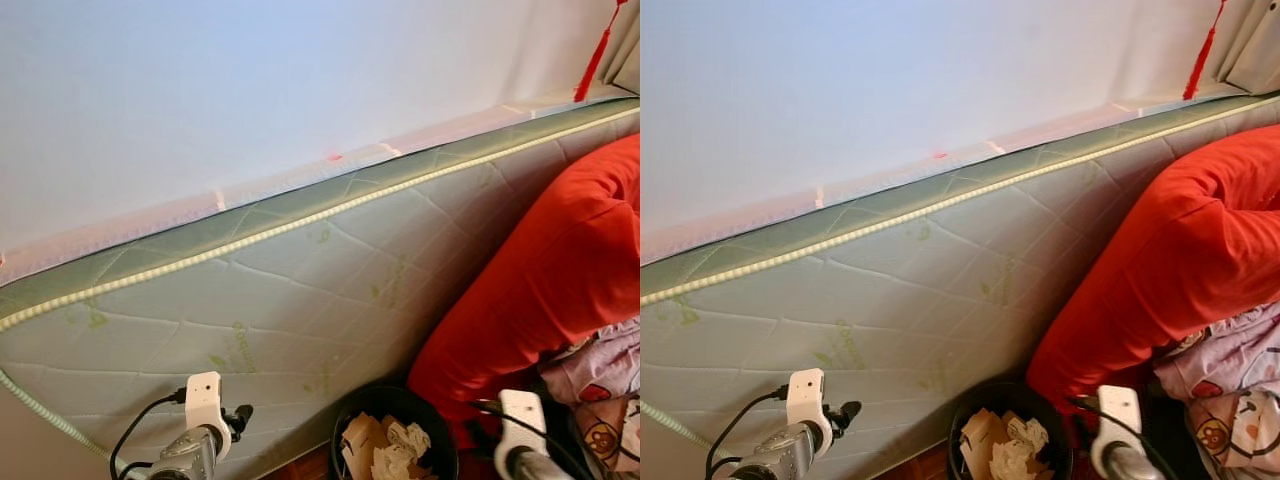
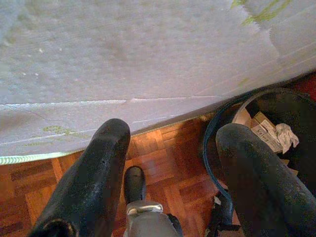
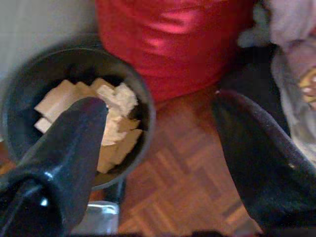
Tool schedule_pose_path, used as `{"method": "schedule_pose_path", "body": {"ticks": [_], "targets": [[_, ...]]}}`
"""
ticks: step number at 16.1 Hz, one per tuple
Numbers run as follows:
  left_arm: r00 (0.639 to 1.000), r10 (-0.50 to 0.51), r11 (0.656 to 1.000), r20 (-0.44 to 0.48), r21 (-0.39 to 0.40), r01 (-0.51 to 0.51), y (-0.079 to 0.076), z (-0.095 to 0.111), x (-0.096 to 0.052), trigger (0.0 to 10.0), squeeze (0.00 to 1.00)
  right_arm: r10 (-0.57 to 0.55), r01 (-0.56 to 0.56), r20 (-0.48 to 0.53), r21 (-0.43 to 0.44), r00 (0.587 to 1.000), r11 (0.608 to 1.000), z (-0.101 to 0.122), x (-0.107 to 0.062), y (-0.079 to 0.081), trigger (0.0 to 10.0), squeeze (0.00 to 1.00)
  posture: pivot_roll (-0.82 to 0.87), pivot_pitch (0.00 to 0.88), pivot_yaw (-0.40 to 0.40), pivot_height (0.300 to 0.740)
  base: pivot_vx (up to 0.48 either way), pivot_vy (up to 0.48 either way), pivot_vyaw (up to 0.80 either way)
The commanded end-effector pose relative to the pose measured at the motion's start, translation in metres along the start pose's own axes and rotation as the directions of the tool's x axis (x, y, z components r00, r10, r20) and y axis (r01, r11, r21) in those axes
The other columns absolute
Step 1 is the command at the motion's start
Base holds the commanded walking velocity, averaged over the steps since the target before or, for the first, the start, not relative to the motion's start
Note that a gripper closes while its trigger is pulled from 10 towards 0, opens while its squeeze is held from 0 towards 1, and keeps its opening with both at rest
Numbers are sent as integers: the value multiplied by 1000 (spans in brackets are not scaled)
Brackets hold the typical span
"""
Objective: Clean up the room
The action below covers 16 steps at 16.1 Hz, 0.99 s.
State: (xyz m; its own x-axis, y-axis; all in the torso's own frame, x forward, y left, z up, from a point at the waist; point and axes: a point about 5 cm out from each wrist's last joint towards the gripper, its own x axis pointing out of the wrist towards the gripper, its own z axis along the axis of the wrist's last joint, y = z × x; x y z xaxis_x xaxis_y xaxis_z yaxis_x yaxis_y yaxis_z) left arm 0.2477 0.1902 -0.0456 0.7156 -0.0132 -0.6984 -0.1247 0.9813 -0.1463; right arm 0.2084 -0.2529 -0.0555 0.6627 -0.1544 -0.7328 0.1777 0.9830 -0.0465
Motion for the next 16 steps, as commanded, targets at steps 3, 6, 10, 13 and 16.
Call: {"method": "schedule_pose_path", "body": {"ticks": [3,6,10,13,16], "targets": [[1000,7,1000,-8,20,-6,2,-1,0,10000,0,29,-28,-12,68,1000,997,-6,-2,-2,10000,0,26,0,13,740,0,0,0],[1000,7,1000,-8,19,-7,2,-1,0,10000,0,30,-29,-18,87,999,996,-8,-2,-3,10000,0,25,0,14,740,0,0,0],[1000,5,1000,-6,17,-5,2,-1,0,10000,0,35,-33,-17,120,999,992,-8,-2,-2,10000,0,25,0,13,740,0,0,0],[1000,5,1000,-6,16,-5,2,-1,0,10000,0,37,-34,-22,122,999,992,-9,-2,-2,10000,0,24,0,16,740,0,0,0],[1000,5,1000,-7,15,-5,2,-1,-1,10000,0,34,-31,-24,130,999,991,-10,-2,-2,10000,0,24,0,17,740,0,0,0]]}}
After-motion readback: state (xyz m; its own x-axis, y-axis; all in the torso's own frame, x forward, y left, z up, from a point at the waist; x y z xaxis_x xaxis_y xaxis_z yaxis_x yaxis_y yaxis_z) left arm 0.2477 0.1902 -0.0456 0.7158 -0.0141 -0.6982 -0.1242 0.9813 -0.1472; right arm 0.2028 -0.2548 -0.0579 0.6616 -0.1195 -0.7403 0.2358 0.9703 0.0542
